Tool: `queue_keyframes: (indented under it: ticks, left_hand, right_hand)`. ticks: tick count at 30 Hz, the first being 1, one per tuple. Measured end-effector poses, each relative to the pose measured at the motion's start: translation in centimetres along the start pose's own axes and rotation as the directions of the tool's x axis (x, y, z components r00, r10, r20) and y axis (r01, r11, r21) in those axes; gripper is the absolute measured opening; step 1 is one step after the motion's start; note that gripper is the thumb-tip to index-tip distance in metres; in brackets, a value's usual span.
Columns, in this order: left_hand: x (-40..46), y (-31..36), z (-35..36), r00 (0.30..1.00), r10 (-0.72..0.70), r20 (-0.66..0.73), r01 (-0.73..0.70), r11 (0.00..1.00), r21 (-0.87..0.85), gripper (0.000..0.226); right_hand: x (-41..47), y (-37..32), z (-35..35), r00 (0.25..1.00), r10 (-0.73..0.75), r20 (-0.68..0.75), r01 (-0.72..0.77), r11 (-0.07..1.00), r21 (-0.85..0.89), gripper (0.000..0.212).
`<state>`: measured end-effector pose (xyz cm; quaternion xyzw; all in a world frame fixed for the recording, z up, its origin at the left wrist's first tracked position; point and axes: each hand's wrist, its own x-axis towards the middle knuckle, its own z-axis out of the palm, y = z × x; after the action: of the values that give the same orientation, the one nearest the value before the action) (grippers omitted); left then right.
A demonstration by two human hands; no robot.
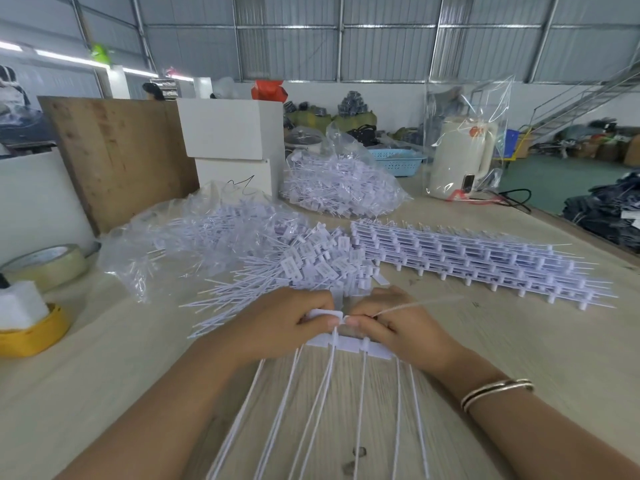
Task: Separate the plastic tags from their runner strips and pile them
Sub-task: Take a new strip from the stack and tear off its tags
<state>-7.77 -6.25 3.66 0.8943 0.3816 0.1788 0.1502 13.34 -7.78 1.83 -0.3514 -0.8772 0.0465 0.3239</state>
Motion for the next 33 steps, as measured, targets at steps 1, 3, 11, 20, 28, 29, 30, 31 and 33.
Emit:
queue_keyframes:
  ticks: [1,3,11,20,28,29,30,31,33]
  left_hand:
    - [-0.1,-0.1,-0.1,1.000,-0.014,0.010,0.015,0.999,-0.039,0.021]
    - [-0.4,-0.5,-0.5,0.999,-0.029,0.039,0.030,0.998,-0.046,0.021]
    - [-0.9,-1.2,-1.8,0.994,-0.112,-0.005,0.112,0.993,-0.043,0.025]
    - [-0.9,-0.9,-2.0,0.991,-0.128,-0.033,0.127,0.991,-0.030,0.011]
    - [-1.1,-0.4,-1.9,0.991,-0.123,-0.046,0.119,0.990,-0.078,0.025]
    - [-1.2,-0.3,-1.9,0.992,-0.119,-0.044,0.115,0.990,-0.084,0.026]
    - [-1.2,-0.2,-1.9,0.993,-0.114,-0.040,0.110,0.990,-0.091,0.026]
    - [-1.2,-0.1,-1.8,0.994,-0.107,-0.037,0.103,0.990,-0.100,0.026]
    - [-1.2,0.0,-1.7,0.996,-0.086,-0.037,0.081,0.989,-0.128,0.027]
  right_hand:
    - [0.0,0.1,0.1,1.000,0.001,-0.008,-0.001,1.000,0.023,0.018]
    - [-0.2,0.3,-0.1,0.991,0.112,-0.073,-0.101,0.985,0.142,0.023]
    - [-1.5,2.9,-2.2,0.951,0.299,0.079,-0.305,0.950,0.071,0.052]
    - [-1.8,2.9,-2.4,0.891,0.358,0.279,-0.430,0.860,0.273,0.029]
    - [-1.7,2.9,-2.9,0.859,0.431,0.276,-0.511,0.743,0.432,0.057]
    - [-1.7,2.8,-3.1,0.858,0.431,0.278,-0.512,0.750,0.418,0.063]
    - [-1.7,2.7,-3.2,0.866,0.431,0.255,-0.501,0.762,0.410,0.065]
    - [-1.7,2.5,-3.2,0.872,0.436,0.221,-0.488,0.763,0.424,0.064]
    - [-1.6,1.8,-2.9,0.884,0.455,0.111,-0.452,0.770,0.450,0.060]
